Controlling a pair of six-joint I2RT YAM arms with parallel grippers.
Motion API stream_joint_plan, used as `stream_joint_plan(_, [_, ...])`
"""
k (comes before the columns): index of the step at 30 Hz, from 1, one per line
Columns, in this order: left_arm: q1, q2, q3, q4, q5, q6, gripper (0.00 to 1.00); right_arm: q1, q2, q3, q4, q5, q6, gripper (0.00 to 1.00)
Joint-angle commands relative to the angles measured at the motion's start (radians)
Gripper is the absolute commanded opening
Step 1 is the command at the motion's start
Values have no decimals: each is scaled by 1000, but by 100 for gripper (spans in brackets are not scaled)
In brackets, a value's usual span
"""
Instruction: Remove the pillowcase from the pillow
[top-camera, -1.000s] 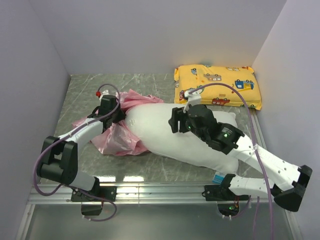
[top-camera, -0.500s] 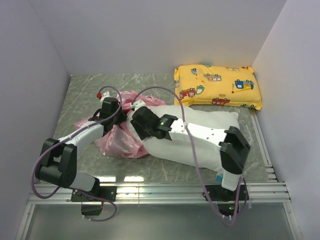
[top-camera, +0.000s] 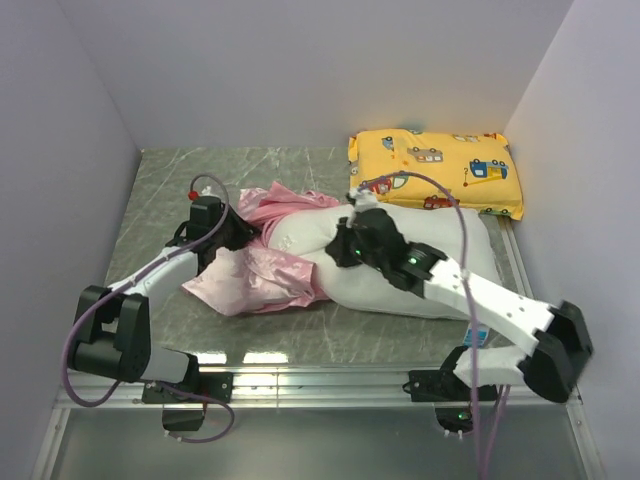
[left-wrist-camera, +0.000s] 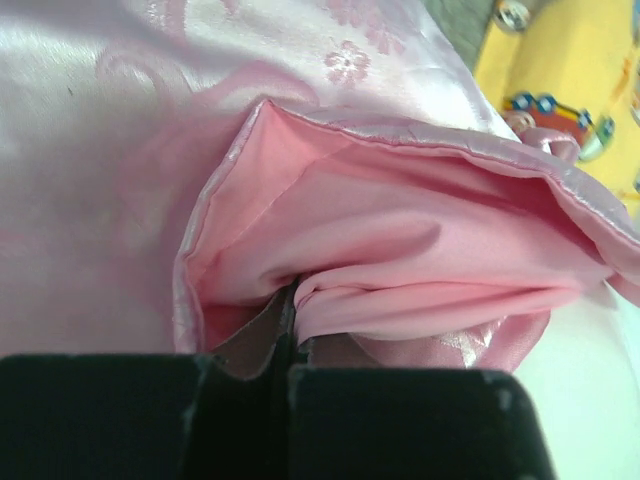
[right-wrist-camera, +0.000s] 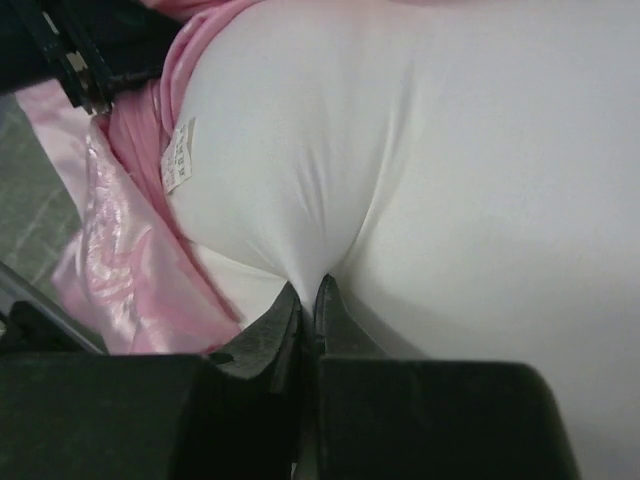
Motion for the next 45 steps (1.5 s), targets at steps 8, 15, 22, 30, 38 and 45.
stream_joint_plan(8, [169, -43, -28, -60, -156, 40, 0, -76, -471, -178, -133, 242, 124, 0])
stream_joint_plan(15, [167, -86, 74, -113, -151, 83, 0, -77, -487, -160, -109, 220, 143, 0])
stream_joint_plan(22, [-66, -134, 271, -272, -206, 222, 63, -77, -329, -45, -76, 217, 134, 0])
stream_joint_plan(30, [-250, -292, 331, -470, -396, 215, 87, -76, -191, 18, 11, 255, 166, 0])
stream_joint_plan(38, [-506, -355, 261, -509, -510, 156, 92, -77, -122, 69, 19, 297, 160, 0])
stream_joint_plan(45, [-750, -202, 343, -498, -683, 63, 99, -48, -105, 55, 31, 323, 169, 0])
